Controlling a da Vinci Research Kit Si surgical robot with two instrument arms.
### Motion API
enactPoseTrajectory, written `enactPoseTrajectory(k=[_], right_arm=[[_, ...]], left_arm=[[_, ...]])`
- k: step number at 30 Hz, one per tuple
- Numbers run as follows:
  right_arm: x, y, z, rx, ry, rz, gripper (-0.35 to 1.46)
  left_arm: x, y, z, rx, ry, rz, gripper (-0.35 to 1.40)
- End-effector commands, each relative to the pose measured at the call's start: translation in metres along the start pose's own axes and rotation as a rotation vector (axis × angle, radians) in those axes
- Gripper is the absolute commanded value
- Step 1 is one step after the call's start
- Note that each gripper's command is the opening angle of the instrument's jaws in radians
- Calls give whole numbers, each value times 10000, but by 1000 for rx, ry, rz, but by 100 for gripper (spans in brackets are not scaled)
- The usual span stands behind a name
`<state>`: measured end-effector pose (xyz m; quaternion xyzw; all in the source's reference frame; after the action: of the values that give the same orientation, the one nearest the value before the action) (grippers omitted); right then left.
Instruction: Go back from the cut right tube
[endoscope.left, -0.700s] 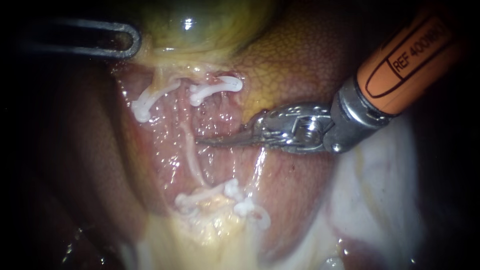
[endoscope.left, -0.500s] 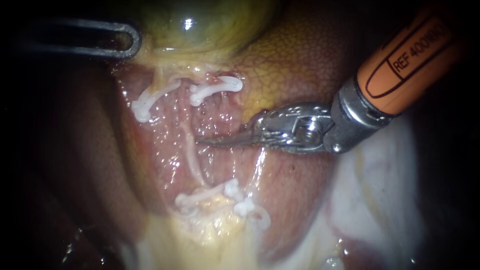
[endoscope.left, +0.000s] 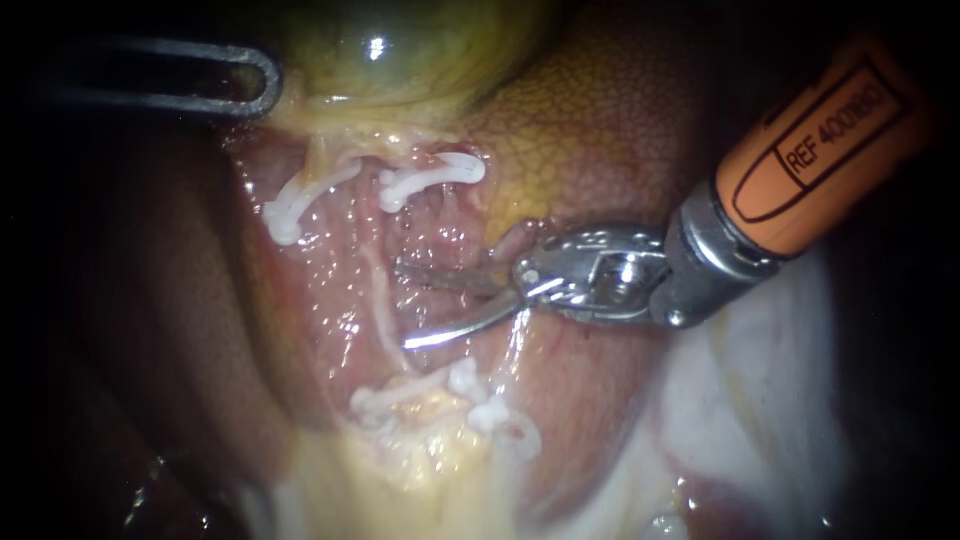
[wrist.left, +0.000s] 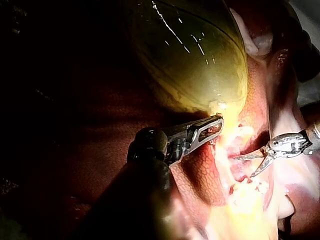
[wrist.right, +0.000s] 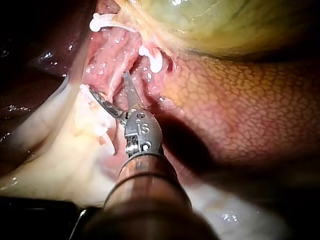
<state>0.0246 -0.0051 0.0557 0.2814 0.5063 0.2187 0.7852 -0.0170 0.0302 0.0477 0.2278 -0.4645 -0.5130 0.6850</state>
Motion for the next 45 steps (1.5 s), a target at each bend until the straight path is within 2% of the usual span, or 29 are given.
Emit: enactPoseTrajectory(k=[1, 4, 6, 12, 17, 19, 26, 35, 45], right_arm=[[0, -1, -6, -32, 2, -24, 136], [0, -10, -22, -96, -11, -89, 143], [1, -16, -35, -124, -38, -127, 143], [8, -29, -71, -204, -172, -209, 143], [11, -33, -95, -239, -217, -261, 143], [12, -32, -102, -254, -227, -267, 143], [10, -32, -115, -297, -302, -282, 143], [8, -32, -120, -307, -316, -281, 144], [4, -32, -126, -303, -319, -283, 144]], left_arm=[[0, 0, 0, 0, 0, 0, -35], [0, 0, 0, 0, 0, 0, -35], [0, 0, 0, 0, 0, 0, -35], [0, 0, 0, 0, 0, 0, -35], [0, 0, 0, 0, 0, 0, -35], [0, 0, 0, 0, 0, 0, -35], [0, 0, 0, 0, 0, 0, -35], [2, 0, 5, -2, -2, 1, -35], [15, 4, 36, 4, -7, 8, -35]])
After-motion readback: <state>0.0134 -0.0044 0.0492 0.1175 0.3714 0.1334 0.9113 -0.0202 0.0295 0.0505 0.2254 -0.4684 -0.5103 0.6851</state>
